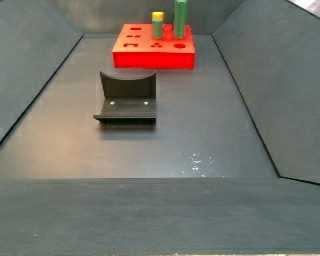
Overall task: Pick up the double-square object. Move up. Rotate the double-square object. Place the double-square object on the fixture. Regrasp the double-square object. Move to above the board. Insert the double-square object.
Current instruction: Move to above the board.
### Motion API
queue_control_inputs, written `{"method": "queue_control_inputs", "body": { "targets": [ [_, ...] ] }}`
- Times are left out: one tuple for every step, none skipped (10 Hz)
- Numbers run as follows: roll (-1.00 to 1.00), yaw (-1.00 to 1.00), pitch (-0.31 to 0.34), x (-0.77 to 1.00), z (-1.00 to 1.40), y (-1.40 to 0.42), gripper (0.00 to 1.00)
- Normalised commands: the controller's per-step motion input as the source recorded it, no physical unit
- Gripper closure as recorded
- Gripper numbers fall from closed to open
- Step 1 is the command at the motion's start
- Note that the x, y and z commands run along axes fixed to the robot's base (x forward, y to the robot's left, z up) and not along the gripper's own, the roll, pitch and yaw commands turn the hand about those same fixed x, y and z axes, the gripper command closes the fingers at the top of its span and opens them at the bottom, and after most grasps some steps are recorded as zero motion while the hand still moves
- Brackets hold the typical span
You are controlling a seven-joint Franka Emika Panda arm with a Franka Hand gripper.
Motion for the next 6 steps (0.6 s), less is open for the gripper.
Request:
{"method": "queue_control_inputs", "body": {
  "targets": [
    [-1.0,-0.04,0.093,-0.49,0.12,-0.63,1.0],
    [-1.0,-0.03,0.087,-0.32,0.07,-0.36,1.0],
    [-1.0,-0.03,0.086,-0.19,0.03,-0.19,1.0],
    [-1.0,-0.02,0.071,-0.11,0.03,-0.08,1.0],
    [-0.97,-0.01,0.048,-0.08,0.0,-0.01,1.0],
    [-0.74,-0.01,0.023,-0.06,0.01,0.01,1.0]
  ]
}}
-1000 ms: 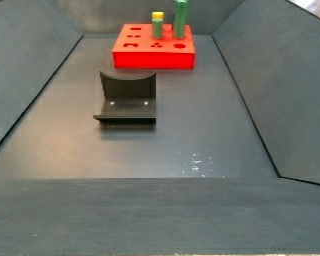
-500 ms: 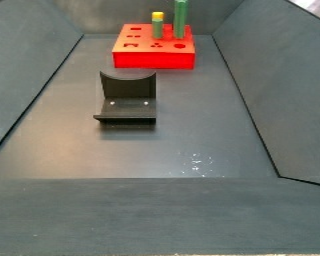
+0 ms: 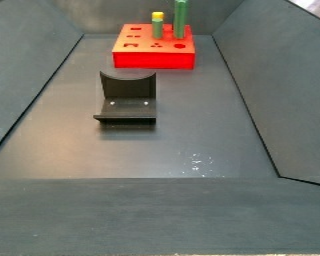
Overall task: Pick up the double-square object. Move up. Rotate the double-square object. Place the double-square object on the fixture. Regrasp the double-square object. Move to above the board. Insert the double-square object.
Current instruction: Move to above the board, then insert the double-square object.
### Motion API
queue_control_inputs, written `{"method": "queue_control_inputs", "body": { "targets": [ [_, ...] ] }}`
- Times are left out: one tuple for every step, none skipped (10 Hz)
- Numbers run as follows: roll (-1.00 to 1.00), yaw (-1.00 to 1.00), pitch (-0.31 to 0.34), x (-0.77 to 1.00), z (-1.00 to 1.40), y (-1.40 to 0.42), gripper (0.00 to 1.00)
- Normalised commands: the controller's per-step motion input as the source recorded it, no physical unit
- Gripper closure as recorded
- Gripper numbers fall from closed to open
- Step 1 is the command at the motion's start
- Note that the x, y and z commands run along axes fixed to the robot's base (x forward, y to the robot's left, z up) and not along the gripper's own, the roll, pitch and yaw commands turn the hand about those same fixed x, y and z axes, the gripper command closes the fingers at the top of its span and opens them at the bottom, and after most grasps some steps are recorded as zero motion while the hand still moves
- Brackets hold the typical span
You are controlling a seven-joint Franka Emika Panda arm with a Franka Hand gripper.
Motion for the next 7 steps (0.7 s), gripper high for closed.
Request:
{"method": "queue_control_inputs", "body": {
  "targets": [
    [-0.52,-0.01,-0.001,-0.06,0.01,0.01,1.0],
    [-0.34,0.0,-0.016,-0.05,0.0,0.01,1.0],
    [-0.21,-0.01,-0.018,-0.04,0.0,0.01,1.0],
    [0.01,0.05,0.0,0.05,-0.07,-0.04,1.0],
    [0.0,0.01,-0.077,0.28,-0.18,-0.23,1.0],
    [-0.09,0.09,-0.144,0.55,-0.16,-0.3,1.0],
    [-0.07,0.03,0.0,0.9,-0.23,-0.21,1.0]
  ]
}}
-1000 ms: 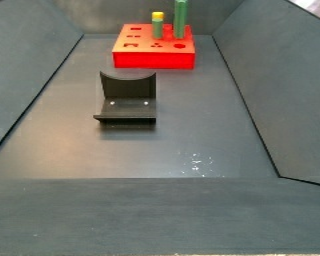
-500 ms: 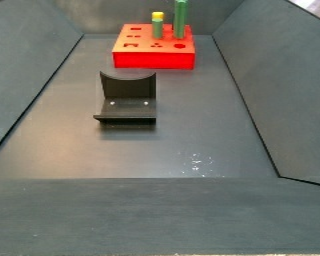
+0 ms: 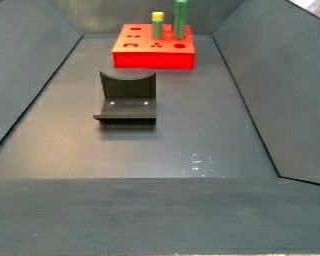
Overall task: Pick up the double-square object. Move up. Rotate the double-square object. Place the double-square object on the fixture. Regrasp the double-square object. Move to above the board. Insert the double-square object.
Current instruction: Insert the double-square object.
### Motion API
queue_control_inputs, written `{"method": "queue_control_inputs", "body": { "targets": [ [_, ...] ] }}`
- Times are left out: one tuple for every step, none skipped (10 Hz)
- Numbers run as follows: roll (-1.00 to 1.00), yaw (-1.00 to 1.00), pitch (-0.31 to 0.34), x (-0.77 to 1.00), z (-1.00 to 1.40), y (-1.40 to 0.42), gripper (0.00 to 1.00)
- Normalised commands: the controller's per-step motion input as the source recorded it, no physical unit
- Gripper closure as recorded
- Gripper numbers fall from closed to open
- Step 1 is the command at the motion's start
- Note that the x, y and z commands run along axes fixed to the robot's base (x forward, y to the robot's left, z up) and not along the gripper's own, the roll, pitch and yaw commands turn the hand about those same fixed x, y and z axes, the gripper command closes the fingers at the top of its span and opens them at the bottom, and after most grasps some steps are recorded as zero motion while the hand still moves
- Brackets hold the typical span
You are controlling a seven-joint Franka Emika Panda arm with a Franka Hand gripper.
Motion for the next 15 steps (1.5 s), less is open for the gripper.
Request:
{"method": "queue_control_inputs", "body": {
  "targets": [
    [-0.02,0.0,0.0,0.93,-0.23,-0.16,1.0],
    [0.0,0.0,0.0,1.0,-0.24,-0.22,1.0],
    [-0.1,0.0,0.0,1.0,-0.28,-0.11,1.0],
    [-0.05,0.0,-0.016,1.0,-0.31,-0.21,1.0],
    [-0.09,0.09,-0.101,0.99,-0.35,-0.1,1.0],
    [-0.05,0.07,-0.167,0.93,-0.29,-0.19,1.0],
    [-0.05,0.05,-0.17,0.93,-0.32,-0.2,1.0],
    [-0.11,0.09,-0.193,0.89,-0.37,-0.1,1.0],
    [-0.13,0.11,-0.23,0.84,-0.39,-0.05,1.0],
    [-0.06,0.13,-0.219,0.79,-0.37,0.0,1.0],
    [0.28,0.22,-0.003,0.71,-0.11,0.0,1.0],
    [0.5,0.17,0.049,0.7,-0.18,-0.21,1.0],
    [0.5,0.06,0.123,0.53,-0.07,-0.29,1.0],
    [0.49,0.0,0.284,0.44,-0.03,-0.4,1.0],
    [0.26,-0.03,0.277,0.32,-0.11,-0.29,1.0]
  ]
}}
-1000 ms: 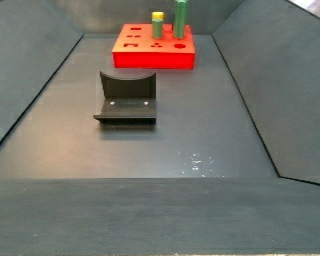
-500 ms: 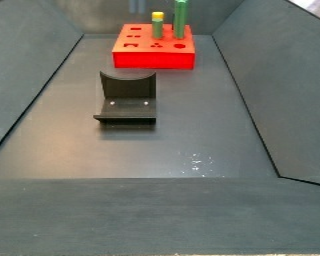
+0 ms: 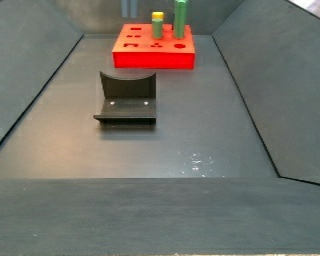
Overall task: Pick up the double-square object. Move up. Rotate the double-square object. Place the double-square object on the fixture. Regrasp the double-square object. Move to above the board. Insert the double-square object.
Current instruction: Insert the double-square object.
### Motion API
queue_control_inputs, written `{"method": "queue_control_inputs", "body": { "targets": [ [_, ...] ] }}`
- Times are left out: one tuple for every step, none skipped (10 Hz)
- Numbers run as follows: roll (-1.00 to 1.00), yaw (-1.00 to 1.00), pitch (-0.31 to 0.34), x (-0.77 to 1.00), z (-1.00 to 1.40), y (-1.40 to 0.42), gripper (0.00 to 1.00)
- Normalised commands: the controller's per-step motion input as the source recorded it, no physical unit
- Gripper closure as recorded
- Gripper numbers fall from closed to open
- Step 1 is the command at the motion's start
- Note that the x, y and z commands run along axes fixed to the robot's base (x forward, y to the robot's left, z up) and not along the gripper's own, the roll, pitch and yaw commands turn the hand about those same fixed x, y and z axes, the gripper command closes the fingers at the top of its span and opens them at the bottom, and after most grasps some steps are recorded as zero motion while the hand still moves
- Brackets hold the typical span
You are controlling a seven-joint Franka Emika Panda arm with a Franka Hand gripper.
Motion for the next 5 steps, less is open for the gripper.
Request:
{"method": "queue_control_inputs", "body": {
  "targets": [
    [-0.01,-0.12,0.323,0.39,-0.33,-0.15,1.0],
    [-0.15,-0.13,0.377,0.53,-0.28,-0.1,1.0],
    [-0.17,-0.2,0.357,0.43,-0.29,0.0,1.0],
    [-0.03,-0.04,0.129,0.19,-0.19,0.0,1.0],
    [0.04,0.0,0.003,0.0,0.0,0.0,1.0]
  ]
}}
